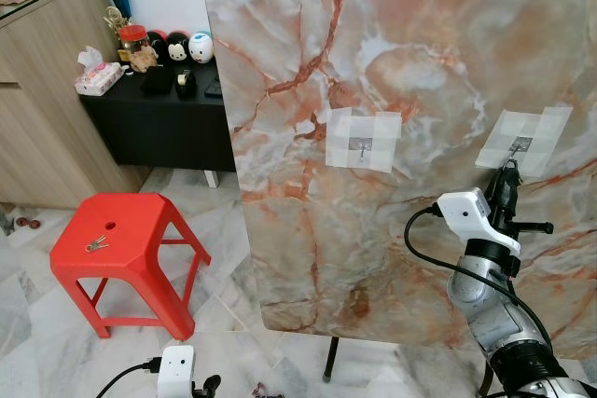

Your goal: Hang keys on a hook

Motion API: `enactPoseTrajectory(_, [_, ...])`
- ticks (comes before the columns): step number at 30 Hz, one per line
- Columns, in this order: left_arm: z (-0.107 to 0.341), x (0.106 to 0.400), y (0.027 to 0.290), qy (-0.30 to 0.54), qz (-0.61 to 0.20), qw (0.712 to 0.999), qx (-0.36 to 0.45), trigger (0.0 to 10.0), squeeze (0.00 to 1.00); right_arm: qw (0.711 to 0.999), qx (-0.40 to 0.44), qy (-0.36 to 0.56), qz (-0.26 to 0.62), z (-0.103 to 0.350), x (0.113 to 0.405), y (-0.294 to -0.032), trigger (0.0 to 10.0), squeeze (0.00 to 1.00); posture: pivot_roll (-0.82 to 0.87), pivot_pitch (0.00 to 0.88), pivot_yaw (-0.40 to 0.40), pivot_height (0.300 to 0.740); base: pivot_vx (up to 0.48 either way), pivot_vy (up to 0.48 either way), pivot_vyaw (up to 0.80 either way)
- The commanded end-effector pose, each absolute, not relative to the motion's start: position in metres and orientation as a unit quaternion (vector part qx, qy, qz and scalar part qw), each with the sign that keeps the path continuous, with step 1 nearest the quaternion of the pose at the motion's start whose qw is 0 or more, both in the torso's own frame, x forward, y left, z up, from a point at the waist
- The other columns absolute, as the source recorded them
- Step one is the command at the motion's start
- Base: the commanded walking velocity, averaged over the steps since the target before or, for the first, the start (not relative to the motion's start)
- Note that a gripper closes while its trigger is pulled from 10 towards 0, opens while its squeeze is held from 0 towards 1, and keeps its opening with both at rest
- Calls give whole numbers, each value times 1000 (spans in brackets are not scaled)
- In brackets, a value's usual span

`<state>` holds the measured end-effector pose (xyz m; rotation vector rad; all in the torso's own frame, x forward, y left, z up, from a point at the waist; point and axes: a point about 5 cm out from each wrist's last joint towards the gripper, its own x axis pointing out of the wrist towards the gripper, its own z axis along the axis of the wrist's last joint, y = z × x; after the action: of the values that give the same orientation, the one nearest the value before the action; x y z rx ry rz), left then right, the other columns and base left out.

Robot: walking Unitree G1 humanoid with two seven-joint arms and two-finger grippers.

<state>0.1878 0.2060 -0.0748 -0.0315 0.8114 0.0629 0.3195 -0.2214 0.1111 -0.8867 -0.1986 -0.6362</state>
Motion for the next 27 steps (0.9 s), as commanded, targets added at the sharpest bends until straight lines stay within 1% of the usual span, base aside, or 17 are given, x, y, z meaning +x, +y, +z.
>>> enactPoseTrajectory(1, [-76,187,205,400,28,916,-16,10000,0,853,-411,-109,-303,118,322,-219,10000,1000,5,0,17,740,0,0,0])
enactPoseTrajectory(10, [-75,188,205,397,27,917,-17,10000,0,857,-408,-111,-293,115,320,-215,10000,1000,4,0,16,740,0,0,0])
enactPoseTrajectory(11, [-75,188,205,397,27,917,-17,10000,0,869,-396,-109,-277,111,318,-212,10000,1000,3,0,16,740,0,0,0])
enactPoseTrajectory(13, [-75,188,205,396,26,918,-17,10000,0,881,-383,-111,-256,107,317,-207,10000,1000,0,0,17,740,0,0,0])
enactPoseTrajectory(14, [-75,188,205,396,26,918,-17,10000,0,893,-371,-107,-231,102,315,-201,10000,941,-3,0,17,740,0,0,0])
enactPoseTrajectory(15, [-75,188,205,396,26,918,-17,10000,0,893,-371,-107,-231,102,315,-201,10000,941,-3,0,17,740,0,0,0])
enactPoseTrajectory(16, [-75,188,205,396,27,918,-17,10000,0,903,-366,-94,-202,94,313,-195,10000,506,-4,0,16,740,0,0,0])
enactPoseTrajectory(17, [-75,188,205,396,27,918,-17,10000,0,903,-366,-94,-202,94,313,-195,10000,506,-4,0,16,740,0,0,0])
enactPoseTrajectory(18, [-75,188,205,396,26,918,-17,10000,0,911,-360,-88,-183,88,310,-190,10000,0,-3,0,15,740,0,0,0])
enactPoseTrajectory(20, [-75,188,204,396,26,918,-16,10000,0,921,-345,-90,-155,81,304,-184,10000,0,1,0,14,740,0,0,0])
enactPoseTrajectory(22, [-75,188,204,396,26,918,-16,10000,0,923,-344,-90,-147,78,299,-182,10000,0,2,0,13,740,0,0,0])
enactPoseTrajectory(23, [-75,188,204,396,26,918,-16,10000,0,933,-327,-78,-130,69,292,-181,10000,0,-3,0,13,740,0,0,0])
enactPoseTrajectory(24, [-75,187,204,397,26,917,-17,10000,0,944,-304,-44,-117,56,284,-181,10000,0,-6,0,13,740,0,0,0])
enactPoseTrajectory(25, [-75,187,204,397,26,917,-17,10000,0,944,-304,-44,-117,56,284,-181,10000,0,-6,0,13,740,0,0,0])
enactPoseTrajectory(26, [-76,187,204,398,26,917,-17,10000,0,954,-275,-5,-118,43,277,-183,10000,0,-9,0,11,740,0,0,0])
enactPoseTrajectory(27, [-76,187,204,398,26,917,-16,10000,0,956,-267,2,-118,40,275,-184,10000,0,-9,0,11,740,0,0,0])
